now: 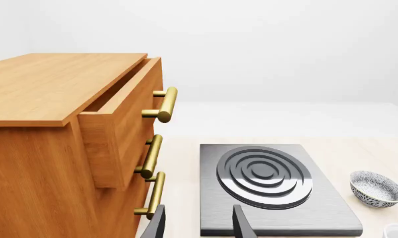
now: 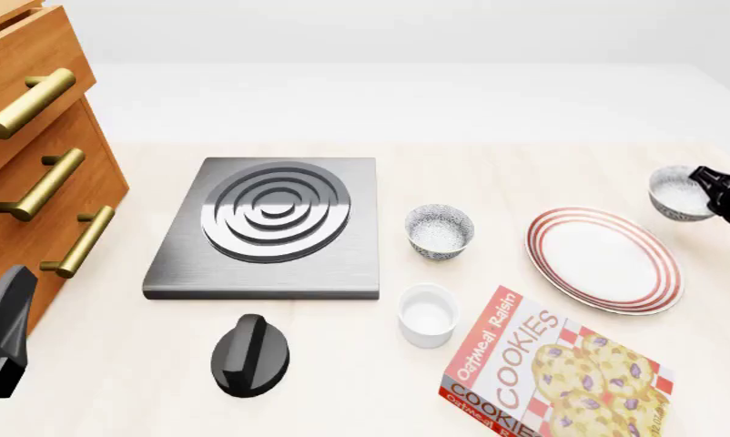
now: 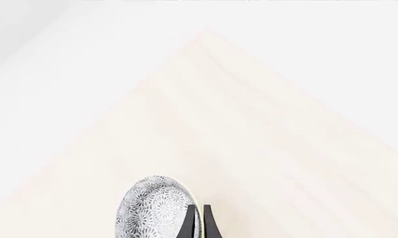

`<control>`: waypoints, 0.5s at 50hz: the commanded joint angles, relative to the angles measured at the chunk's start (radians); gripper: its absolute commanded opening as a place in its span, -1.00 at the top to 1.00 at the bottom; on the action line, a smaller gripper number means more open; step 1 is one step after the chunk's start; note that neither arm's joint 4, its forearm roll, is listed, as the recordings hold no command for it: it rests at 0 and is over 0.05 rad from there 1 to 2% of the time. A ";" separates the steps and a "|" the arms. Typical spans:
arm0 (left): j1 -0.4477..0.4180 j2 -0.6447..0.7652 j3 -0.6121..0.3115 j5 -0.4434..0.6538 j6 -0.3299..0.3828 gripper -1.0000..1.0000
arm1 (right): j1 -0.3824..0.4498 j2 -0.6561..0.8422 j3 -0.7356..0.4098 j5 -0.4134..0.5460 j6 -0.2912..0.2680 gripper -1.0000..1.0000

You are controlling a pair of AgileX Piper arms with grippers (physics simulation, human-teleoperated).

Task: Pick the akita bowl next to the plate and place it on the plate.

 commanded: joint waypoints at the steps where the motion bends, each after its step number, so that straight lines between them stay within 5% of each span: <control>1: 0.000 0.000 0.000 0.000 0.000 -1.00 | 0.021 -0.054 0.020 0.005 0.023 1.00; 25: 0.000 0.000 0.000 0.000 0.000 -1.00 | 0.067 -0.170 0.106 -0.001 0.037 1.00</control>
